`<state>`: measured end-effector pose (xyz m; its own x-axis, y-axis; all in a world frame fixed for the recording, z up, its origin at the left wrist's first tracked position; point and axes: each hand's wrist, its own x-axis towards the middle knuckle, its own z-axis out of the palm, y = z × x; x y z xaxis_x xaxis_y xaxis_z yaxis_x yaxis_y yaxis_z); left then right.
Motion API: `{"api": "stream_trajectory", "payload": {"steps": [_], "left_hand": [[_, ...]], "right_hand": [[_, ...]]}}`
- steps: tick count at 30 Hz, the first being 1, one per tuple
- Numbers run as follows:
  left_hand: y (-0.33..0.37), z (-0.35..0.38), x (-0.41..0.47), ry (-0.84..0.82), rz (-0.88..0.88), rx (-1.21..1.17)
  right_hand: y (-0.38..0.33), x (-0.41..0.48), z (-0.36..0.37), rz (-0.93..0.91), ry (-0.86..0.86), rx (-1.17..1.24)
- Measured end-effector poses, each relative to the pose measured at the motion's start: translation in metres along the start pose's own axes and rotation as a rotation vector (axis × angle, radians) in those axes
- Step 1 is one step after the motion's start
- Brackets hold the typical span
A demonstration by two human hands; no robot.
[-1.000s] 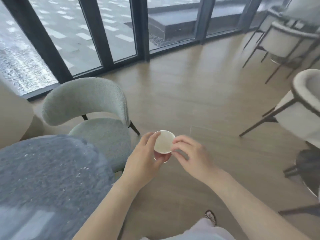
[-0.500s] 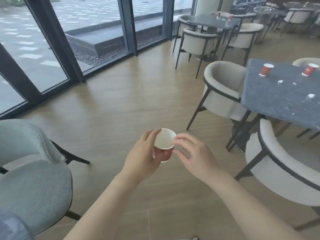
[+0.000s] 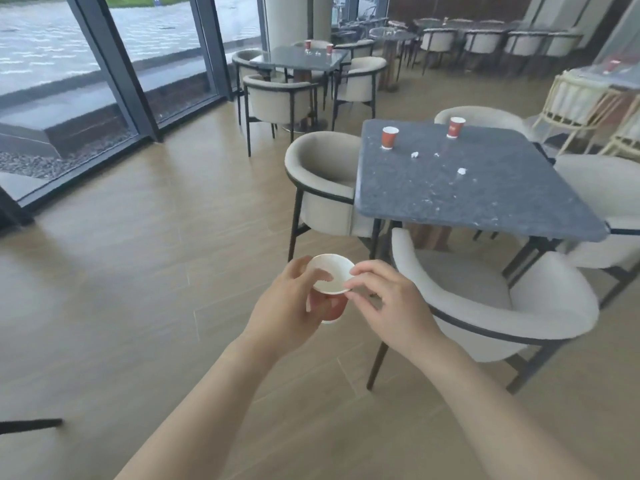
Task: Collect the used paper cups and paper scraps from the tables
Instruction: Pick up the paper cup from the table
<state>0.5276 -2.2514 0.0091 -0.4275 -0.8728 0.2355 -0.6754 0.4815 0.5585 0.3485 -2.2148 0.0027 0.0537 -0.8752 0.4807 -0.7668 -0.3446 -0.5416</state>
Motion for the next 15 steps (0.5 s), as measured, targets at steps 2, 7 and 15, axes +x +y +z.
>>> {"api": "stream_trajectory", "payload": {"steps": [2, 7, 15], "left_hand": [[0.011, 0.012, 0.013, -0.031, 0.043, -0.013], [0.027, 0.040, 0.042, -0.090, 0.114, -0.006], [0.039, 0.081, 0.103, -0.148, 0.162, -0.057]], "right_hand": [[0.017, -0.006, -0.010, 0.036, 0.003, -0.016], [0.052, -0.014, -0.026, 0.122, 0.029, -0.037], [0.104, 0.005, -0.043, 0.220, 0.073, -0.042]]}}
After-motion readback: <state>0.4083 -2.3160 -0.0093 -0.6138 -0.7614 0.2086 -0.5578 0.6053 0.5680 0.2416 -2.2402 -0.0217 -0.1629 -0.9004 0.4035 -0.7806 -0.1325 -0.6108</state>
